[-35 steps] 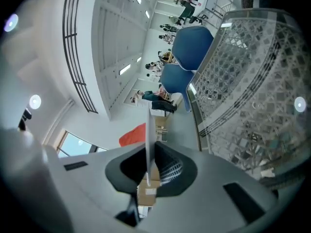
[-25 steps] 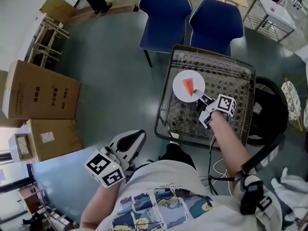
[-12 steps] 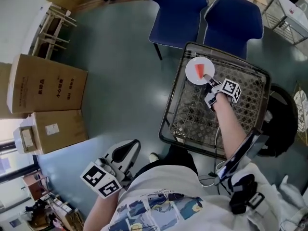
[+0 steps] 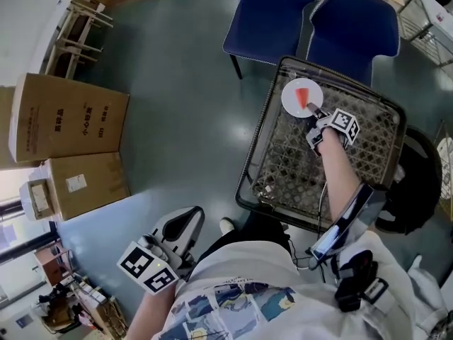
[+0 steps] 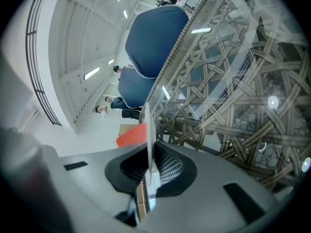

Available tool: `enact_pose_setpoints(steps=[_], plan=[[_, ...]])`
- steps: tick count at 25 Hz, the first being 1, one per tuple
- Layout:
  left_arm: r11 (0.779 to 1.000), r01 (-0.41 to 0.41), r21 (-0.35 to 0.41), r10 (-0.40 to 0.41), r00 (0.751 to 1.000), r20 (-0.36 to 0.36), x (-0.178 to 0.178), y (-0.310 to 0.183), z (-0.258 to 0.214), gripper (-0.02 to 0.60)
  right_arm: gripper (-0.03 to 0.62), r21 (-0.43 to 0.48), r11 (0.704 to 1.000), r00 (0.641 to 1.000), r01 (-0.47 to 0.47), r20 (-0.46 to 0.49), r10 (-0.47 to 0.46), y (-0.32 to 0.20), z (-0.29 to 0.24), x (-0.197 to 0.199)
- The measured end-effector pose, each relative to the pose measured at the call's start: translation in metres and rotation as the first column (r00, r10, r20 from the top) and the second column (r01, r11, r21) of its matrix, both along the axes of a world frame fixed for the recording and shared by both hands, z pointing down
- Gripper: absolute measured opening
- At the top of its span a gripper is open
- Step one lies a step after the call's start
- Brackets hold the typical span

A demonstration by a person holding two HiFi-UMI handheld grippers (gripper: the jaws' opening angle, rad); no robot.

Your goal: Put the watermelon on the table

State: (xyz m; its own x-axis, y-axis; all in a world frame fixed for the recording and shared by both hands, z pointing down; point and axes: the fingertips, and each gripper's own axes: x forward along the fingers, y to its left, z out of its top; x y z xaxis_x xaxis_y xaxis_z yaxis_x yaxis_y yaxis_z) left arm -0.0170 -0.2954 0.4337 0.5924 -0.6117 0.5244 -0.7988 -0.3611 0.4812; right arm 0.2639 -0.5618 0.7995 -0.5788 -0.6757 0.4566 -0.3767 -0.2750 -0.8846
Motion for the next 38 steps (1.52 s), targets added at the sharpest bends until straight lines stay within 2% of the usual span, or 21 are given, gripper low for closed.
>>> enact_pose_setpoints(steps=[7, 19, 24, 33, 36, 38], plan=[[1.000, 0.017, -0.015, -0.017, 1.000, -0.014, -0.006, -0.004, 0.004, 0.012, 0.023, -0.037, 0.999, 0.998, -0.007, -0.059, 0.005, -0.002, 0.007, 0.002], [1.000, 0.024, -0.013, -0.024, 0.999, -0.034, -0.003, -0.008, 0.003, 0.012, 0.052, -0.081, 0.995, 0.957, 0.063, -0.278, -0.084, -0.007, 0.008, 0.011], [1.000, 0.027, -0.008, -0.027, 0.999, -0.028, -0.008, -0.008, 0.000, 0.012, 0.072, -0.091, 0.990, 0.915, 0.104, -0.380, -0.131, -0.010, 0.005, 0.013], [1.000, 0.021, -0.006, -0.021, 0.999, -0.028, -0.006, -0.010, 0.001, 0.012, 0.092, -0.110, 0.983, 0.857, 0.145, -0.482, -0.181, -0.011, 0.003, 0.016], [1.000, 0.010, -0.003, -0.010, 1.000, -0.023, -0.005, -0.011, 0.002, 0.012, 0.104, -0.124, 0.979, 0.818, 0.161, -0.538, -0.202, -0.011, 0.004, 0.018], [1.000, 0.010, -0.002, -0.010, 1.000, -0.020, -0.005, -0.011, 0.002, 0.012, 0.115, -0.141, 0.973, 0.771, 0.185, -0.593, -0.232, -0.011, 0.004, 0.020]])
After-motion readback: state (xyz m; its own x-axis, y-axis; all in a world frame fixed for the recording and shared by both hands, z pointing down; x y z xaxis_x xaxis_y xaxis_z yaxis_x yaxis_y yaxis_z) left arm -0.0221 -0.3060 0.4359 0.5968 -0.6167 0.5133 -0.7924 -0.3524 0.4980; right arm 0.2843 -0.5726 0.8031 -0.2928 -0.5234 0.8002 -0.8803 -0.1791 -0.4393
